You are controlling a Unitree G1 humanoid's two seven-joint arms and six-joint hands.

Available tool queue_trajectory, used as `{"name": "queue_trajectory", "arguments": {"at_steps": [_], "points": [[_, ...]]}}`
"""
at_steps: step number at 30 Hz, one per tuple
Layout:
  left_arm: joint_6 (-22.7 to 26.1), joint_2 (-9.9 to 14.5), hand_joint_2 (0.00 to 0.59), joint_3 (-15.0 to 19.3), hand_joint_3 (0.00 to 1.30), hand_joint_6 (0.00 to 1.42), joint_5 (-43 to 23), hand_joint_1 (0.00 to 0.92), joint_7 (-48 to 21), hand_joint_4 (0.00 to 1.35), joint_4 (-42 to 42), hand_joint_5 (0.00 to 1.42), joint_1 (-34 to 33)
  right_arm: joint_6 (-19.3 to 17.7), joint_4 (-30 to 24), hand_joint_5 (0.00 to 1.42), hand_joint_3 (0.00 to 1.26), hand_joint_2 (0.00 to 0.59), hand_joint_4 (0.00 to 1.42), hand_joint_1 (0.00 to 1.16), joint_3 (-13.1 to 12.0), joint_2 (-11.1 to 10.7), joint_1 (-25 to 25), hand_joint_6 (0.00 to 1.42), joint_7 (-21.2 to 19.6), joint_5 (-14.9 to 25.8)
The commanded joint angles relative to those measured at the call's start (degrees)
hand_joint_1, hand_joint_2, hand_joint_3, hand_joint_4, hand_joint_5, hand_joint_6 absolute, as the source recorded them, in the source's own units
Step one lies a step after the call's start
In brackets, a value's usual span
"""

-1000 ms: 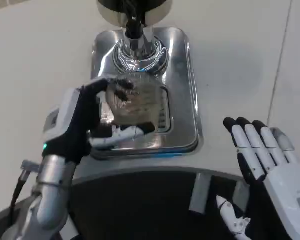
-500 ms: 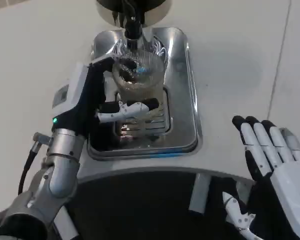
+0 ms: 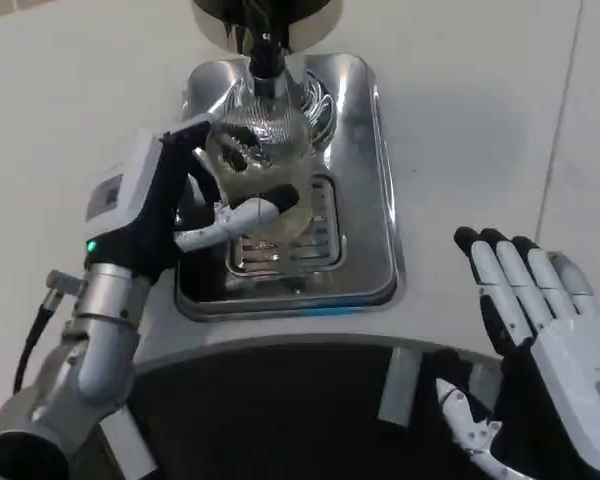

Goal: Grasp the cup under the faucet to collect the drink, then remove the cup.

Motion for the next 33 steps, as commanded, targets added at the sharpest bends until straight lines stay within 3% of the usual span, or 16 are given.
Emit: {"name": "queue_trajectory", "arguments": {"at_steps": [1,8,12,16,22,25,29,33], "points": [[-1.13,0.47,0.002,-0.01,0.32,0.88,-1.02,0.119,-1.15,0.29,-1.24,0.76,1.21,-0.65,0.69,0.00,0.00,0.573,0.00,0.24,0.15,-0.27,0.32,0.00,-0.85,0.72],[-1.31,1.28,0.000,1.68,0.27,0.77,-3.50,0.069,-3.46,0.21,-3.01,0.67,2.64,-0.67,0.57,0.00,0.00,0.571,0.00,0.23,-0.47,-0.62,0.41,0.00,-1.01,1.83],[-1.32,3.60,0.000,2.80,0.20,0.41,-3.56,0.003,-4.01,0.10,-8.68,0.39,5.40,-0.87,0.31,0.00,0.00,0.568,0.00,0.20,0.08,-0.44,-1.11,0.00,-0.83,2.04],[0.67,6.89,0.000,7.04,0.15,0.30,-4.33,0.000,-4.50,0.04,-19.25,0.31,12.05,-1.45,0.58,0.00,0.00,0.567,0.00,0.18,0.47,-0.72,-3.97,0.00,-0.28,3.16],[6.27,12.47,0.000,14.18,0.05,0.23,-3.66,0.000,-6.48,0.00,-32.67,0.24,26.27,-0.05,0.62,0.00,0.00,0.567,0.00,0.18,0.22,0.79,-8.79,0.00,2.10,9.78],[9.93,13.88,0.000,16.63,0.00,0.17,-1.60,0.000,-7.15,0.00,-39.50,0.17,33.26,1.24,-0.05,0.00,0.00,0.566,0.00,0.17,0.69,2.16,-11.40,0.00,4.44,13.20],[14.04,14.99,0.002,18.65,0.00,0.12,2.35,0.000,-8.40,0.00,-47.37,0.08,42.91,5.32,-0.78,0.00,0.00,0.564,0.00,0.17,1.90,5.99,-18.28,0.00,8.77,19.89],[18.76,12.77,0.014,20.08,0.00,0.09,-0.34,0.000,-12.47,0.00,-52.01,0.04,48.91,11.46,-0.87,0.00,0.00,0.586,0.00,0.28,1.16,9.49,-25.87,0.00,13.10,28.33]]}}
